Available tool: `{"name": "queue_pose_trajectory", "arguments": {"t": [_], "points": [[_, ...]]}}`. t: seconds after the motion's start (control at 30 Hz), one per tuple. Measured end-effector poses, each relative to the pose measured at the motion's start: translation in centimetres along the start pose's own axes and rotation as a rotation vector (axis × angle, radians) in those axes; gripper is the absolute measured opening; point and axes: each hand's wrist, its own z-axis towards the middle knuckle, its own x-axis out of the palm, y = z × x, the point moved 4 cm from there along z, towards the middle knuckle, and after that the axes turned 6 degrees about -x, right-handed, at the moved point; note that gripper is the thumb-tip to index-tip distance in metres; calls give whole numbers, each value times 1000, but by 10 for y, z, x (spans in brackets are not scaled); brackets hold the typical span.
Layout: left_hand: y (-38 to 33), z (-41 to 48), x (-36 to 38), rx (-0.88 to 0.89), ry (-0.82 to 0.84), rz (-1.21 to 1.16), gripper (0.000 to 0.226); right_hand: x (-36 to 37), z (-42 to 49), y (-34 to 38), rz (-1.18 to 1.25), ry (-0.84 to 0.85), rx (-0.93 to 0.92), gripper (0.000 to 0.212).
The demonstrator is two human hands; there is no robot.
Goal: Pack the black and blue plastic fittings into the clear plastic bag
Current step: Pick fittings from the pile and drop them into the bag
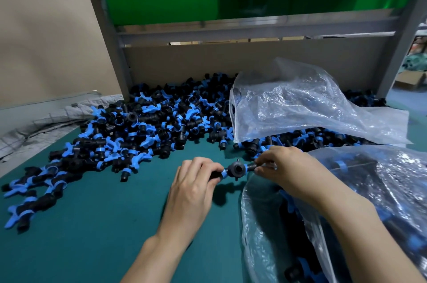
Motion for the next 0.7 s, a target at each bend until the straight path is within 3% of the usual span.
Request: {"name": "queue_pose_trajectory", "arguments": {"t": [0.2, 0.53, 0.7], "points": [[0, -1, 2, -13, 6, -9, 32, 1, 0, -1, 0, -16, 5, 24], [4, -2, 4, -49, 15, -48, 19, -1, 0, 0, 28, -22, 2, 26], [9, 0, 3, -169, 0, -170, 22, -9, -1, 3, 129, -171, -13, 22]]}}
